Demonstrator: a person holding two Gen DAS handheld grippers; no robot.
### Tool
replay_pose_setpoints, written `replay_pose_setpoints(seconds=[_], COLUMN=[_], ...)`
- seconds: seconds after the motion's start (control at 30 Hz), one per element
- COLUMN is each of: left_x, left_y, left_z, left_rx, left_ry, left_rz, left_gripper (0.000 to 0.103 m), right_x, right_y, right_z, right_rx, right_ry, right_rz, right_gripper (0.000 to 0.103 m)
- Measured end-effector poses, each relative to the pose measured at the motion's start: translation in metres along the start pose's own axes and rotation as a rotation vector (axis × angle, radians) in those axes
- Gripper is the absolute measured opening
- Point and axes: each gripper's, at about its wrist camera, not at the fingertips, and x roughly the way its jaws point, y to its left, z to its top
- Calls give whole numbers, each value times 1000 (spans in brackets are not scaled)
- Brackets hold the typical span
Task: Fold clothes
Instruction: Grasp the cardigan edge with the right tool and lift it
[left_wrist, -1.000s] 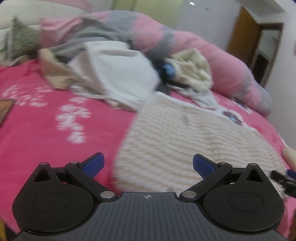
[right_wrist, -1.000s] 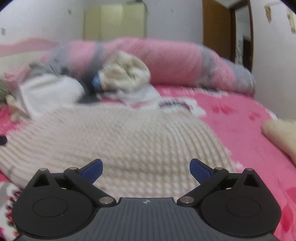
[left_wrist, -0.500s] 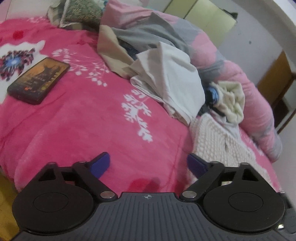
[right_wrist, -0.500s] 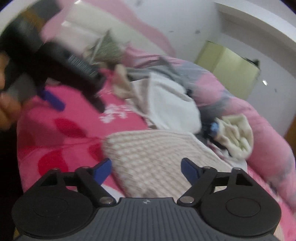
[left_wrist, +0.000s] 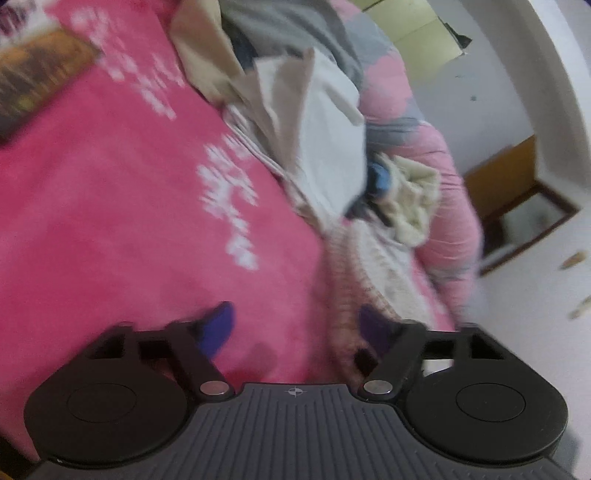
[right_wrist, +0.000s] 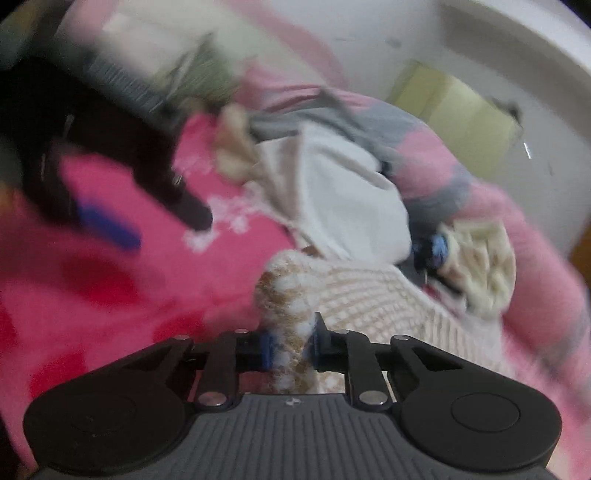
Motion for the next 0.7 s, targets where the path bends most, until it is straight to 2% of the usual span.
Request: replay_pose_setpoints(seconds=[0.07,0.13,0.17,0.23,0.4,0.5,0.57,0.7], left_x=[14,32,44,68,115,142,150,153], left_y=[-3,-7,-9,-15,-40,-54,-60,-63], left_z=[8,16,20,24,21,19,19,17], left_rx=[-37,-76,-98,-126,-124,-122,-142,-118], left_ry=[35,92,132,204,343,424,455,461], left_rz=[-76,-155,-196,-242,-231,-238,-232,-211], left_gripper=[88,94,98,98,99,99,99,100], right_x=[-5,-10,-12,-17,-28,-29,-27,-27], right_y=[-22,-39,-46,-56,-72,-73,-67,-62], right_z=[2,2,2,2,1,-2,-4,-7], right_rx=[149,261,300,355,432,415,363,322], right_ry=[-7,-23,-32,-54,-96,-104,-106,-119], right_rz=[21,30,33,37,41,57,54,54], right_gripper=[17,17,17,17,17,17,17,17])
